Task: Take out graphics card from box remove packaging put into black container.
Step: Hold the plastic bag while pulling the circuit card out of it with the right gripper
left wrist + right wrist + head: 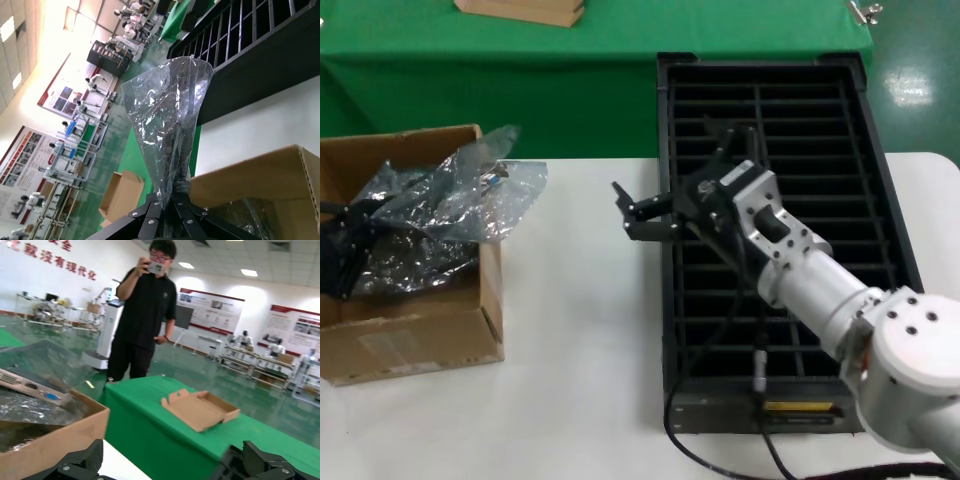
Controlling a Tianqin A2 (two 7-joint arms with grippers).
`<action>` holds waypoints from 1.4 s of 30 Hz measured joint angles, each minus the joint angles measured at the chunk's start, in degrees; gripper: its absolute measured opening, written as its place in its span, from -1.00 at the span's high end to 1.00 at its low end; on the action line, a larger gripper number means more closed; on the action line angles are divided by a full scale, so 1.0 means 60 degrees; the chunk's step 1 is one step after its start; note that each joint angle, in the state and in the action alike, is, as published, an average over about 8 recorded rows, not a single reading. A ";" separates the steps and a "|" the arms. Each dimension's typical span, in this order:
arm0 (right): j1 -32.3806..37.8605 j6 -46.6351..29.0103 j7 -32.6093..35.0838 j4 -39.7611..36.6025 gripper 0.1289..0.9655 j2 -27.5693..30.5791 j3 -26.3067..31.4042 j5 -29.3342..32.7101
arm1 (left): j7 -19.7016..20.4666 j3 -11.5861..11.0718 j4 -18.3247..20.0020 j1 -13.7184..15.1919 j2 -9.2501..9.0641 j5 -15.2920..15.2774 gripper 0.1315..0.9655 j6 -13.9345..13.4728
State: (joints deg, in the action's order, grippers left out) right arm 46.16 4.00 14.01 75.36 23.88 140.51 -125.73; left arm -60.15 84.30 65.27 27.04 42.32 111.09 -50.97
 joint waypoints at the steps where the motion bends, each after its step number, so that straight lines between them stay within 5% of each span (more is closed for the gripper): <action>1: 0.0097 -0.0071 -0.0088 -0.0085 -0.98 -0.0060 0.0073 0.0067 | 0.0004 -0.0001 0.0045 -0.0025 -0.0010 0.0001 0.97 0.0004; 7: 0.0565 -0.0317 -0.0613 -0.0348 -0.94 -0.0263 0.0561 0.0366 | -0.0013 -0.0005 0.0200 -0.0113 -0.0081 -0.0006 0.97 0.0042; 24: 0.1422 -0.0406 -0.2065 -0.0020 -0.33 -0.0258 0.2228 0.0485 | -0.0265 0.0154 0.0260 0.0023 -0.0296 -0.0151 0.97 0.0142; 28: 0.1519 -0.0404 -0.2304 0.0092 -0.33 -0.0238 0.2537 0.0495 | -0.0323 0.0198 0.0229 0.0092 -0.0327 -0.0186 0.97 0.0155; 42: 0.1542 -0.1053 -0.3569 -0.0144 0.45 -0.0603 0.2859 0.2242 | -0.0485 0.0355 0.0253 0.0229 -0.0216 -0.0201 0.97 -0.0176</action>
State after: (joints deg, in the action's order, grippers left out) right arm 55.41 -2.31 -7.40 74.49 20.26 157.66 -112.28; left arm -63.06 86.43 66.79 28.42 41.02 109.88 -52.03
